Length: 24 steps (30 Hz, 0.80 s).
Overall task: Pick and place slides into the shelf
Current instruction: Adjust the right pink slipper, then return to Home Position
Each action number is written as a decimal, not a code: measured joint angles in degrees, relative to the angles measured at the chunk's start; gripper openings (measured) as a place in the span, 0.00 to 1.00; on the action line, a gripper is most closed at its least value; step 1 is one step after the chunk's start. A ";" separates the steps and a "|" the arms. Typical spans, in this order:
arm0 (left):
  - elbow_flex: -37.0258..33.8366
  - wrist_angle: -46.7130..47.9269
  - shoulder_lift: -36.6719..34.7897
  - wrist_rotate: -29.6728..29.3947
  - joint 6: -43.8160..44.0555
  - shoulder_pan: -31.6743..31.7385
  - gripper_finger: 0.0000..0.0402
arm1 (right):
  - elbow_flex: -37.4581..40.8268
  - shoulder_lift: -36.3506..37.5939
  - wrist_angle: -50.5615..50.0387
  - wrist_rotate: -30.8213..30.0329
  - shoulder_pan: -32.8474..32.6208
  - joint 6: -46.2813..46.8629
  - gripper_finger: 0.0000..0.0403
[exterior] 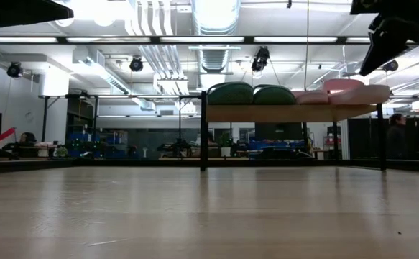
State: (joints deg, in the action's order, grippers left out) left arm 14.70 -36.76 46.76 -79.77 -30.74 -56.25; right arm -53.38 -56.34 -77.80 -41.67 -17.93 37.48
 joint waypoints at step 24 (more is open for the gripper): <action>0.15 -6.23 -7.89 3.07 3.64 -1.40 0.57 | -11.44 1.79 0.93 -22.95 -9.03 3.29 0.36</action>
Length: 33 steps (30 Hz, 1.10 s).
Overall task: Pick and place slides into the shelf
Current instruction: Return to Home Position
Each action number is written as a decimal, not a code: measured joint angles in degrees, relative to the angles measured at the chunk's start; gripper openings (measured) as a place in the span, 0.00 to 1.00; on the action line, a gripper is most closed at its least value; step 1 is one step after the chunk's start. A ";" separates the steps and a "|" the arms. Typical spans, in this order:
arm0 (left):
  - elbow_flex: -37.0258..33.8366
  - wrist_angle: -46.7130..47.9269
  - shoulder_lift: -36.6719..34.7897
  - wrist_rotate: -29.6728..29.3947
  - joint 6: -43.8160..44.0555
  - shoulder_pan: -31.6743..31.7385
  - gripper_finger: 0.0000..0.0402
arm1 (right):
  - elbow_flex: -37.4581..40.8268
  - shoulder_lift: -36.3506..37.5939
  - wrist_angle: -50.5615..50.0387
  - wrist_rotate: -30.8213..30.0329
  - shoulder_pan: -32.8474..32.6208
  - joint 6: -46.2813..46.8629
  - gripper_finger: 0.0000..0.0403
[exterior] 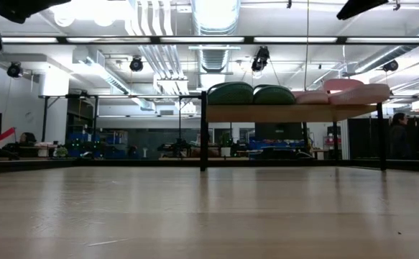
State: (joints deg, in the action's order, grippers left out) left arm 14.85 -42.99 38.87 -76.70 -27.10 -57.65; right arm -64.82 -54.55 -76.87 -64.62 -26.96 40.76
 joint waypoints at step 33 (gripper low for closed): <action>-0.56 16.26 -7.48 46.30 12.69 25.64 0.00 | 17.40 0.79 7.27 -10.45 -7.43 14.31 0.19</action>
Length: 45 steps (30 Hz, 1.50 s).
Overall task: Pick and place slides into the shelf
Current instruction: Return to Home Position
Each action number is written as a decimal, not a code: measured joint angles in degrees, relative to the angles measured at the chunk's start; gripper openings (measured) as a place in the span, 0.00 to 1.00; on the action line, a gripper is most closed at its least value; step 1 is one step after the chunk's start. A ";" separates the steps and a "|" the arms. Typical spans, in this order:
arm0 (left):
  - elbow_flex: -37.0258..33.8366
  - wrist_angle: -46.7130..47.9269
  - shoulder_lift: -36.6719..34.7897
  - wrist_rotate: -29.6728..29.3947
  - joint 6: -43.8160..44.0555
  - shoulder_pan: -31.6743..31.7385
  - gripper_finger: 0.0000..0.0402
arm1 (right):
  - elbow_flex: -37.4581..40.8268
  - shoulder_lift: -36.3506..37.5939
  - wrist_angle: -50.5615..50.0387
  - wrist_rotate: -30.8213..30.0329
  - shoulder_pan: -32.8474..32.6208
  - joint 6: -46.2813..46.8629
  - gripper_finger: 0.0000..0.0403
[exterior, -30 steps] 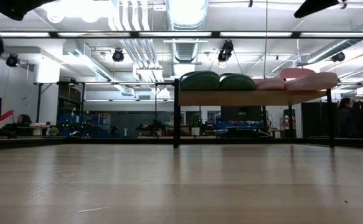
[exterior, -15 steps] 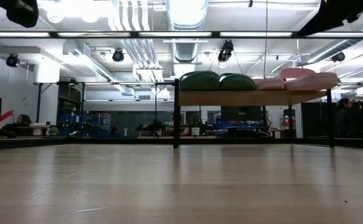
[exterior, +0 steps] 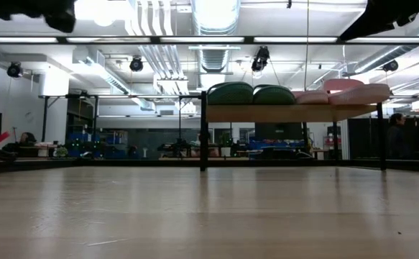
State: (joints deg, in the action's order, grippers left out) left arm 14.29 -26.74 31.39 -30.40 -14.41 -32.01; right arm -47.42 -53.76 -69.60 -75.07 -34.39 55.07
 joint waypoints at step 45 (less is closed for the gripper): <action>-10.91 28.22 -28.09 20.38 7.63 36.83 0.00 | 2.83 1.65 2.75 1.48 -11.31 5.10 0.13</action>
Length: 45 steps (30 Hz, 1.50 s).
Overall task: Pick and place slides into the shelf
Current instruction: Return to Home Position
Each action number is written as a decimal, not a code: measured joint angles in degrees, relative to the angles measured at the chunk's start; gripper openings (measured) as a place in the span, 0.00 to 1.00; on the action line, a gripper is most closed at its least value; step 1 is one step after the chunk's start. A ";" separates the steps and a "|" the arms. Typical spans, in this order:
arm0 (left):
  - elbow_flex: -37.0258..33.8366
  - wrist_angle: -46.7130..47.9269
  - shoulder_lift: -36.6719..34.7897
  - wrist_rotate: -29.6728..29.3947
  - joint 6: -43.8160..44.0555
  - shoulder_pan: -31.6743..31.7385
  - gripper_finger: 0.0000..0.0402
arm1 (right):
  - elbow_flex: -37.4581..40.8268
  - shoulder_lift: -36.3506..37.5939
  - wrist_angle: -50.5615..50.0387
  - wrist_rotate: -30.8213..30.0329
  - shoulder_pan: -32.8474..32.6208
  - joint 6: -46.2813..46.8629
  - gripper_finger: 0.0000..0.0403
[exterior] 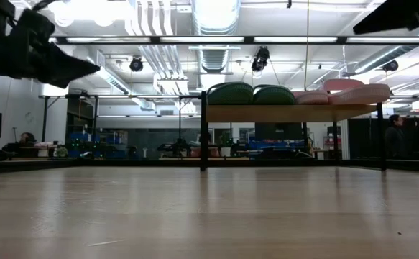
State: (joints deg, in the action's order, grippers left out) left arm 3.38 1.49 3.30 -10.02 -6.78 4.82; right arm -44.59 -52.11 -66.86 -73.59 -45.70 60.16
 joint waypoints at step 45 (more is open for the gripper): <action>-0.11 -0.52 -0.97 -0.97 0.00 -0.01 0.00 | 15.88 10.02 71.54 73.33 20.23 -81.56 0.02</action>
State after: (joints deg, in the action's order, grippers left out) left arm 3.27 0.97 2.33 -10.98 -6.78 4.81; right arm -28.71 -42.09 4.68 -0.26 -25.47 -21.40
